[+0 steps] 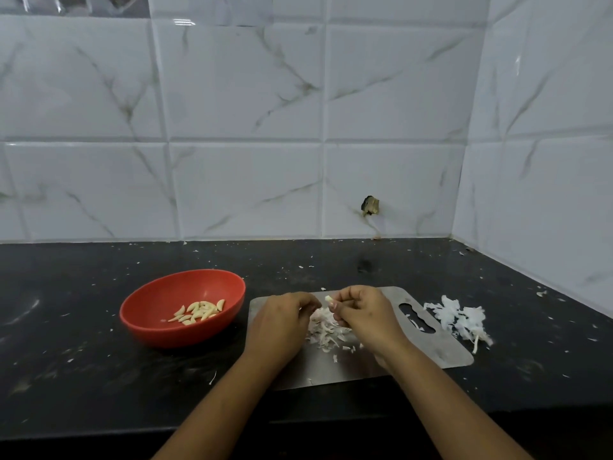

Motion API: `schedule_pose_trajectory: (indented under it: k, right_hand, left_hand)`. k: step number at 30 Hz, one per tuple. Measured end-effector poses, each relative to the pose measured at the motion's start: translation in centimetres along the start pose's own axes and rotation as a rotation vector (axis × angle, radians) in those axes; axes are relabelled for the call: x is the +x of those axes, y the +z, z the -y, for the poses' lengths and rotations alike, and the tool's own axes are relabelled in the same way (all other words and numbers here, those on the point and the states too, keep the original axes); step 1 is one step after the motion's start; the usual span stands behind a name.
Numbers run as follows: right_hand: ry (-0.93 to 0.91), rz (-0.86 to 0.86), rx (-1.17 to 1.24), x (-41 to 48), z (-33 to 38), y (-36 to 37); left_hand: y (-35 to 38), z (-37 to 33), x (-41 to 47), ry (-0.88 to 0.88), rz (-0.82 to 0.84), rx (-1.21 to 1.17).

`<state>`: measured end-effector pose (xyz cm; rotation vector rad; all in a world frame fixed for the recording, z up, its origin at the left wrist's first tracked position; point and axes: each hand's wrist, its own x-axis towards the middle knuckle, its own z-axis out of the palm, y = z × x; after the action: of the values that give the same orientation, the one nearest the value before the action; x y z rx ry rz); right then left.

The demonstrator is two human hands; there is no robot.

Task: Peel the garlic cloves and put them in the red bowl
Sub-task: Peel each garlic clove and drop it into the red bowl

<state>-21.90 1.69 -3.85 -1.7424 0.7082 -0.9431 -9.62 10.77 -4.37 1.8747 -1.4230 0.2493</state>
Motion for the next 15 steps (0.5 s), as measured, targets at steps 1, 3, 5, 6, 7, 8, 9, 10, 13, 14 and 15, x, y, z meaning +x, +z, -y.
schedule_pose_trajectory:
  k: [1,3,5,6,7,8,9,10,13,14,15]
  right_hand:
    - [-0.023,-0.005,-0.063,0.1,0.0,-0.1]
    - [-0.083,0.009,-0.189,0.2,0.1,-0.1]
    - [-0.157,0.031,-0.324,0.2,0.4,0.0]
    - [-0.2,0.041,-0.392,0.1,0.4,0.2]
    - [-0.243,0.05,-0.456,0.1,0.4,0.4]
    - [-0.277,0.057,-0.515,0.0,0.3,0.6]
    - [-0.295,0.061,-0.554,0.0,0.3,0.7]
    - [-0.299,0.061,-0.564,0.0,0.2,0.9]
    - [-0.196,0.068,-0.345,0.0,0.1,1.2]
    - [-0.135,0.084,-0.244,0.0,0.1,1.4]
    - [-0.077,0.093,-0.159,0.0,0.1,1.6]
  left_hand:
    - [-0.1,-0.1,0.1,0.003,-0.002,0.005]
    - [-0.1,-0.1,0.1,0.005,0.007,0.015]
    - [0.0,-0.2,0.0,-0.013,-0.005,-0.069]
    - [0.0,-0.2,-0.1,-0.032,-0.024,-0.148]
    - [-0.1,-0.3,-0.1,-0.05,-0.045,-0.211]
    - [-0.1,-0.3,-0.1,-0.053,-0.064,-0.249]
    - [-0.1,-0.4,0.0,-0.05,-0.079,-0.258]
    - [-0.1,-0.4,0.0,-0.05,-0.091,-0.27]
    - [-0.3,-0.7,0.2,-0.107,-0.117,-0.389]
    - [-0.3,-0.8,0.2,-0.134,-0.124,-0.431]
    - [-0.3,-0.9,0.2,-0.152,-0.135,-0.454]
